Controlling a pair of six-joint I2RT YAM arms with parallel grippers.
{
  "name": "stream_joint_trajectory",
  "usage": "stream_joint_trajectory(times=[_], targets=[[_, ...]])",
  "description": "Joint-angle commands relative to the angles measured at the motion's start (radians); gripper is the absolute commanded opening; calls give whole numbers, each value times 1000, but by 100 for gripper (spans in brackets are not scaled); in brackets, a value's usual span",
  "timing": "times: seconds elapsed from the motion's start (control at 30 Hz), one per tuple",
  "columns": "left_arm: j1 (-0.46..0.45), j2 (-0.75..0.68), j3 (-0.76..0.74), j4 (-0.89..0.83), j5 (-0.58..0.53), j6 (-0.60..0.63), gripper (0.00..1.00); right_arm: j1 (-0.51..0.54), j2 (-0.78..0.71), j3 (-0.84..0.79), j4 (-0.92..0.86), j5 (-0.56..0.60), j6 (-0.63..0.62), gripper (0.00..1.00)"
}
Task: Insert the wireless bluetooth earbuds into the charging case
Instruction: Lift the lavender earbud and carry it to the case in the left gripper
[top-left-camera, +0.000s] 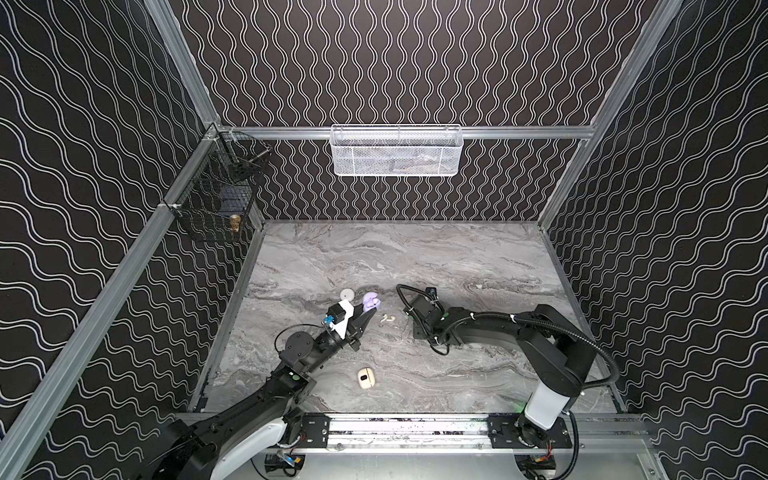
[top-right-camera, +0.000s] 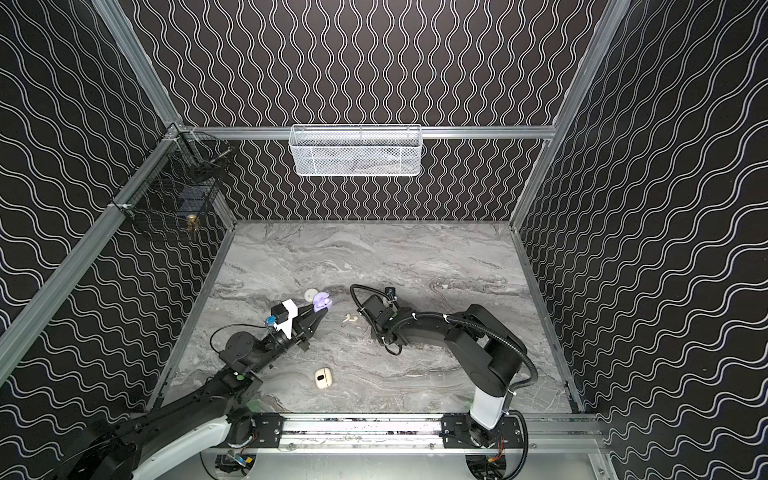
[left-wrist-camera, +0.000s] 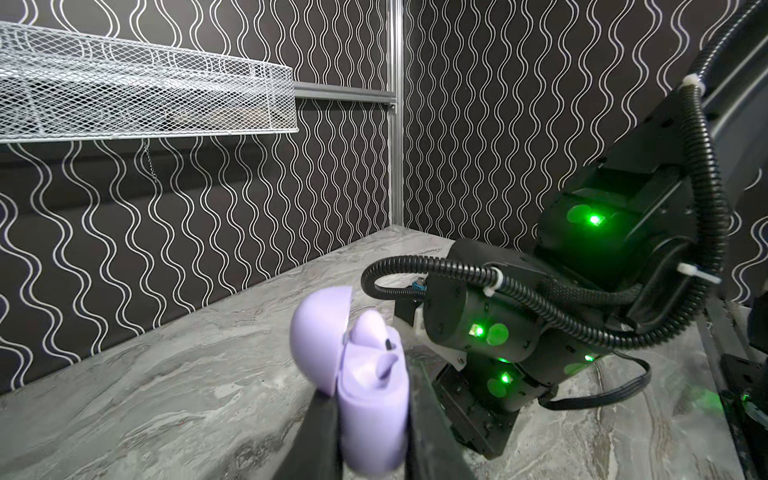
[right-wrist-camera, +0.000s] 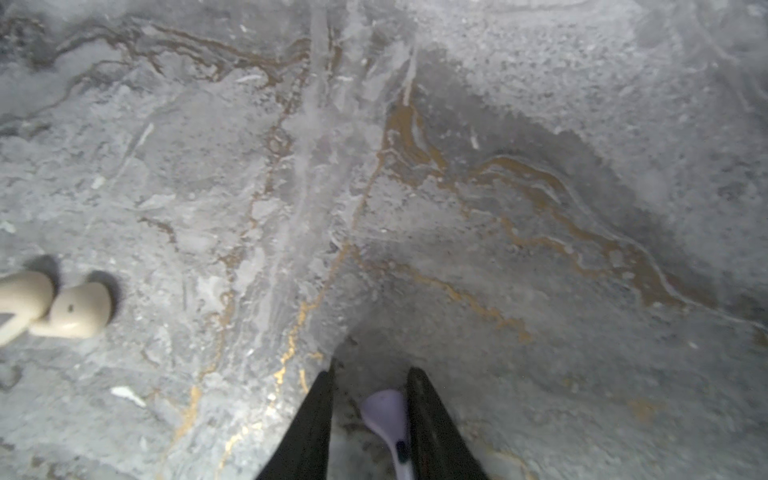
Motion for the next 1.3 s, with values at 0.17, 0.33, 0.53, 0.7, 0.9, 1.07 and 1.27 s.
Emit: stream_joint_trajectory(times=[0.17, 0.33, 0.53, 0.7, 0.9, 1.07, 1.27], targets=[[0, 18, 12, 11, 0, 20, 0, 6, -9, -4, -84, 7, 5, 32], [0, 18, 11, 11, -1, 20, 0, 4, -10, -16, -75, -1, 1, 31], [-1, 8, 11, 2, 2, 22, 0, 5, 14, -4, -76, -10, -3, 29], [-1, 12, 11, 9, 8, 20, 0, 5, 17, 1, -80, -8, -2, 24], [0, 12, 14, 6, 16, 20, 0, 6, 5, -5, -83, -13, 5, 18], [-1, 13, 15, 7, 19, 20, 0, 7, -3, -12, -82, -13, 9, 17], [-1, 25, 15, 23, 35, 19, 0, 16, -66, -15, -91, 3, 18, 15]])
